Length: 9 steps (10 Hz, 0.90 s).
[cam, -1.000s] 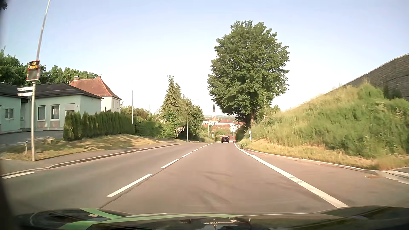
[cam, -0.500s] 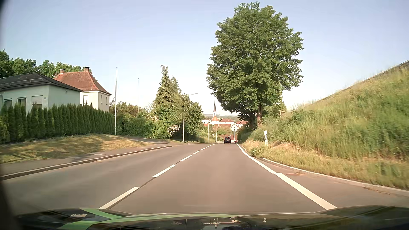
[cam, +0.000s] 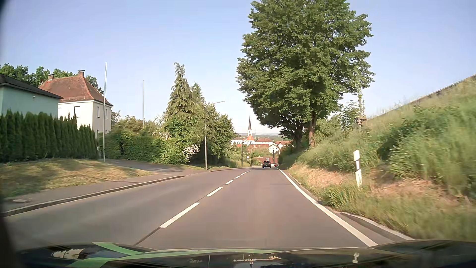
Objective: Follow the waypoints while adhering to traffic rules and regulations
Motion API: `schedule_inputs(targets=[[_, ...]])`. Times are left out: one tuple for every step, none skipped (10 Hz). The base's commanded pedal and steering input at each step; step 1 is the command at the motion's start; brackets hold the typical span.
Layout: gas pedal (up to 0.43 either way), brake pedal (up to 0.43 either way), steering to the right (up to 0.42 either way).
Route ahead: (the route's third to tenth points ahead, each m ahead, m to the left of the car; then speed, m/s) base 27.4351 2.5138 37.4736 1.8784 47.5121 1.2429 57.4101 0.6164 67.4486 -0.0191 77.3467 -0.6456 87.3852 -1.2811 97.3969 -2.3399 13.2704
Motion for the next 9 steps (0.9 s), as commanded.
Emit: schedule_inputs(targets=[[0.000,0.000,0.010],[0.000,0.000,0.011],[0.000,0.000,0.011],[0.000,0.000,0.010],[0.000,0.000,0.008],[0.000,0.000,0.008],[0.000,0.000,0.008],[0.000,0.000,0.009],[0.000,0.006,0.009]])
